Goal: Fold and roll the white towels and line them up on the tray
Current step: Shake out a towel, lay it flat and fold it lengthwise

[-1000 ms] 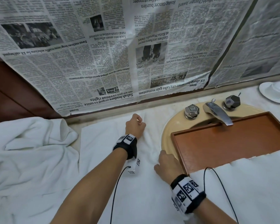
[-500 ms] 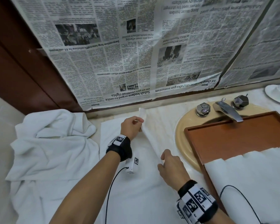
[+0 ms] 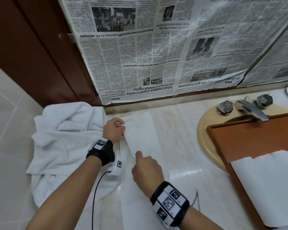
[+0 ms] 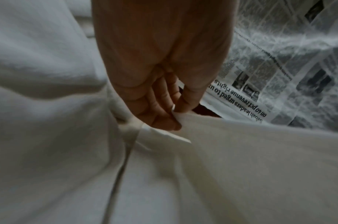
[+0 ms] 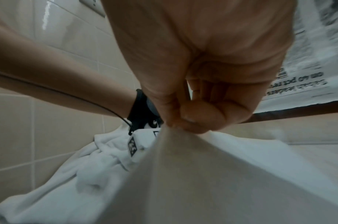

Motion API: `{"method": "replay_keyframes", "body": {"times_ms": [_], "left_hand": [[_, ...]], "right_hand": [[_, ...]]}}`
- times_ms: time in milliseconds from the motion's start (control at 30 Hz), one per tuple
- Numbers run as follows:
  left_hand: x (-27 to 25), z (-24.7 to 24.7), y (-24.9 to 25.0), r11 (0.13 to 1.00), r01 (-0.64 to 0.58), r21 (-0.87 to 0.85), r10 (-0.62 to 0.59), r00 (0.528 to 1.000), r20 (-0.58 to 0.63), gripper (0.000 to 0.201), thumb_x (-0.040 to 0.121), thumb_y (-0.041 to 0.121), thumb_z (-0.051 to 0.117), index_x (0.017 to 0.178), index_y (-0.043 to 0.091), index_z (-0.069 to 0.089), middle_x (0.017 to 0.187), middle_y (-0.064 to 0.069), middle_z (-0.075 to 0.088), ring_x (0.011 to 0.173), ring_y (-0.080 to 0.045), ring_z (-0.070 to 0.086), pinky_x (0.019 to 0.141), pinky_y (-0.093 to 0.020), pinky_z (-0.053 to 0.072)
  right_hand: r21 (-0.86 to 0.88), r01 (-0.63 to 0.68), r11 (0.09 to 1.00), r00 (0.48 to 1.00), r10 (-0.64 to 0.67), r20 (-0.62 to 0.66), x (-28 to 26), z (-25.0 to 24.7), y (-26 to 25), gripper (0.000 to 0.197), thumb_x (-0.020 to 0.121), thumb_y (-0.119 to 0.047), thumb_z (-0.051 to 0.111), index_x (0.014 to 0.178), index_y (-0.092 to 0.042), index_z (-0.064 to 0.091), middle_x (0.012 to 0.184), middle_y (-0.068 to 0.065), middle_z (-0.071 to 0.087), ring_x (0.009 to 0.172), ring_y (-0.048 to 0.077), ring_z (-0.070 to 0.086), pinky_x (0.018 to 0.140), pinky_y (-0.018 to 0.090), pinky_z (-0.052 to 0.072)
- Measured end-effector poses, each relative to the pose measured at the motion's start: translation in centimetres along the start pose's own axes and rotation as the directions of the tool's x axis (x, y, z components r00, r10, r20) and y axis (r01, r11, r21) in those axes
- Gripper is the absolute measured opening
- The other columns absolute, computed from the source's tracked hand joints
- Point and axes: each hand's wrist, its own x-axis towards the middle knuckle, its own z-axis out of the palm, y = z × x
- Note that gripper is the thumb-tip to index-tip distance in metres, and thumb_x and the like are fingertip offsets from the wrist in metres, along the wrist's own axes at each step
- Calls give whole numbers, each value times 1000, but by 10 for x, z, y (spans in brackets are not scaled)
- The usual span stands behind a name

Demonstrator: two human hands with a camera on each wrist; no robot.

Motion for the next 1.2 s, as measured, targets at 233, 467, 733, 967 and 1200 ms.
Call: {"method": "replay_keyframes", "body": {"times_ms": [233, 467, 733, 967, 1200], "left_hand": [[9, 7, -20, 965, -45, 260, 79, 989, -124, 18, 83, 1, 59, 96, 7, 68, 84, -4, 60, 78, -19, 55, 74, -22, 40], [15, 13, -29, 938, -144, 316, 158, 987, -20, 39, 82, -7, 51, 111, 15, 65, 84, -1, 56, 78, -16, 51, 71, -19, 33], [24, 12, -29, 943, -140, 301, 140, 990, 23, 59, 80, -9, 51, 136, 12, 55, 103, -3, 57, 101, -26, 56, 96, -31, 43], [21, 18, -18, 851, -67, 521, 43, 997, 57, 56, 92, 10, 50, 148, 6, 41, 160, -9, 24, 142, -32, 32, 115, -40, 29], [-17, 25, -34, 821, -158, 549, 124, 987, 99, 44, 90, 9, 57, 134, 3, 56, 143, -17, 44, 127, -33, 46, 109, -36, 33]], "right_hand": [[24, 1, 1000, 996, -4, 93, 21, 43, -15, 17, 91, -3, 38, 96, -15, 28, 68, 1, 24, 55, 20, 26, 47, 31, 20], [77, 1, 997, 995, -9, 99, 29, 53, -1, 13, 94, -12, 42, 94, -13, 29, 69, 0, 29, 68, 28, 40, 47, 32, 19], [108, 9, 994, 984, -28, 177, 32, 65, 16, 9, 93, -18, 44, 95, -12, 37, 73, 1, 40, 69, 29, 46, 49, 31, 27], [340, 39, 939, 961, -128, 245, 31, 55, 38, 34, 94, -33, 54, 122, -13, 56, 109, 8, 63, 93, 22, 58, 85, 34, 50], [103, 30, 994, 993, -41, 107, 43, 39, 94, 63, 97, -40, 49, 152, -21, 22, 136, 4, 36, 122, 25, 42, 94, 38, 47]]}}
